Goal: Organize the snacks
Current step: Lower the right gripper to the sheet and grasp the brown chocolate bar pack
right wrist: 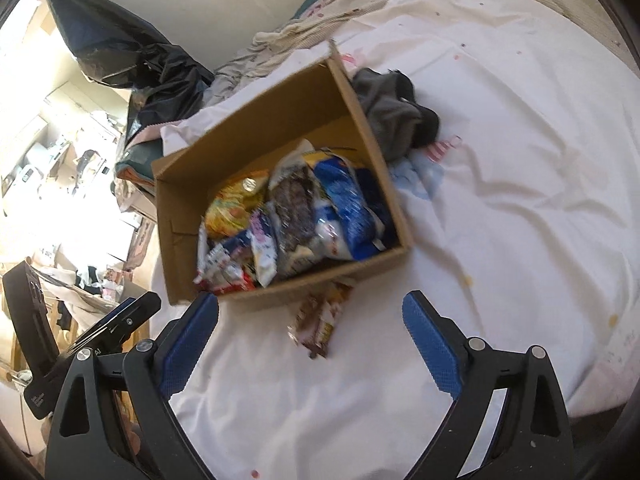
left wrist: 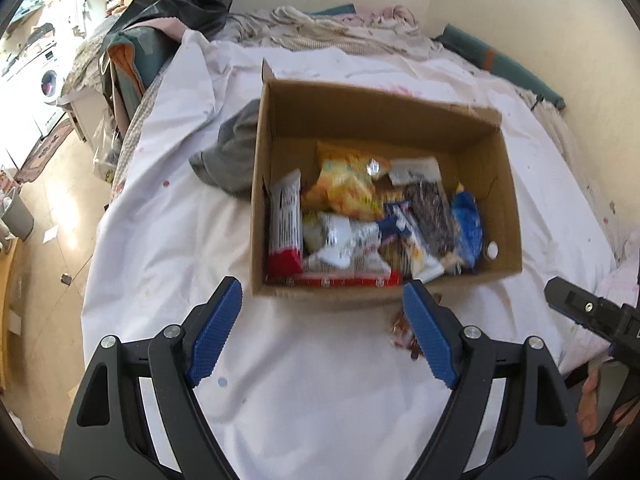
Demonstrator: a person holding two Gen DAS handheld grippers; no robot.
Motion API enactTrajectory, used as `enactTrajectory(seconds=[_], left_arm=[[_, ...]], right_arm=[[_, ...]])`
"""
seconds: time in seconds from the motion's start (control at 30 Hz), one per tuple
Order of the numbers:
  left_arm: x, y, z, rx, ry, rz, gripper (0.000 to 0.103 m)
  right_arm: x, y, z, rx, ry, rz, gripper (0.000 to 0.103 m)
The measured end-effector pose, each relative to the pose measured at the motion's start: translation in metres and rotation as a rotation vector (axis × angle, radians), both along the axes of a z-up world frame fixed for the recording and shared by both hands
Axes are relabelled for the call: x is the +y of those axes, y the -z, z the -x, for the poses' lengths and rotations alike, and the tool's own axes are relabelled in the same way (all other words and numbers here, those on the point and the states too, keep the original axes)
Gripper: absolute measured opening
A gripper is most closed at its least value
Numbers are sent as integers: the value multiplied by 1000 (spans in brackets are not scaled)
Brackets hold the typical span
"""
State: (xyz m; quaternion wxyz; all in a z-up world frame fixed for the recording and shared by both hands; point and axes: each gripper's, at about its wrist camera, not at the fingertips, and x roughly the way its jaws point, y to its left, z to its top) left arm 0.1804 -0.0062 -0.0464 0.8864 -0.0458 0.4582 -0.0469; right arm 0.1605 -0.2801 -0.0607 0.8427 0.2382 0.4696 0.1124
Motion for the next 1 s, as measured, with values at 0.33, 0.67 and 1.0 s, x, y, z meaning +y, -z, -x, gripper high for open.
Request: enactTrajectory(seconds=[0.33,0.67,1.0], left_arm=[[3,20,15,89,-17,16,83],[19,28,14,151,-87,51,83],[23,32,10,163,-107,49,83]], right_arm=[[-5,24,-5,116,41,-12,96],[18,61,-26,249,24,0,96],[80,105,-67,332,-57,167,72]])
